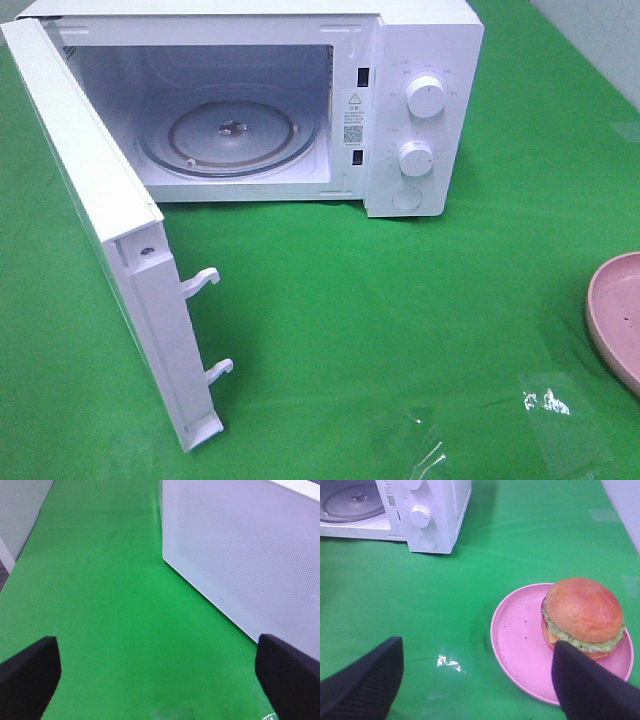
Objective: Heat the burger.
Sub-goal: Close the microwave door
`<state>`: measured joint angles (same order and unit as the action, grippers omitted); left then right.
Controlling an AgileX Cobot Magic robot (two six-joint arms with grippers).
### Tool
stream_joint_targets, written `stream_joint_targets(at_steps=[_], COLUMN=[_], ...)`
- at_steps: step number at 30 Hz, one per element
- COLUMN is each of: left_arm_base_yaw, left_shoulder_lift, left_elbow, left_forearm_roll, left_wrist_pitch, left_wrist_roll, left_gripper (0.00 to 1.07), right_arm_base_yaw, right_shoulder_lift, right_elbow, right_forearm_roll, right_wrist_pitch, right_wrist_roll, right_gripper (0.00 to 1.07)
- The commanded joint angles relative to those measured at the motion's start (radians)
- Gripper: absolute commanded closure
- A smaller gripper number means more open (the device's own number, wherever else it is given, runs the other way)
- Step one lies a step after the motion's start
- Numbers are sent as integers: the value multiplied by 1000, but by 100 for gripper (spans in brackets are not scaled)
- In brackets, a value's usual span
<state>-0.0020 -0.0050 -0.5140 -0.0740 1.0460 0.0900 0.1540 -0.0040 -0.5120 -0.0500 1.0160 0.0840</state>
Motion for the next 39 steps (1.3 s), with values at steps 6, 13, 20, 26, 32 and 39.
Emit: stream_joint_targets(at_steps=[6, 13, 20, 26, 32, 39], left_arm_base_yaw=[4, 4, 4, 4, 4, 4], left_shoulder_lift=[-18, -18, -18, -18, -18, -18], left_elbow=[3, 3, 3, 3, 3, 3], left_forearm_roll=[-5, -5, -5, -5, -5, -6], left_wrist_pitch=[-10, -10, -10, -10, -10, -10], left_wrist_roll=[0, 0, 0, 0, 0, 0], left_gripper=[8, 8, 8, 8, 8, 8], right_arm_base_yaw=[-6, -6, -6, -6, -6, -6], right_shoulder_lift=[-25, -25, -25, -25, -25, -25], right_elbow=[4, 4, 4, 4, 4, 4], right_forearm_roll=[0, 0, 0, 0, 0, 0], right_wrist_pitch=[-14, -14, -14, -14, -14, -14], right_wrist_roll=[4, 4, 4, 4, 4, 4], right_gripper=[31, 31, 31, 31, 31, 31])
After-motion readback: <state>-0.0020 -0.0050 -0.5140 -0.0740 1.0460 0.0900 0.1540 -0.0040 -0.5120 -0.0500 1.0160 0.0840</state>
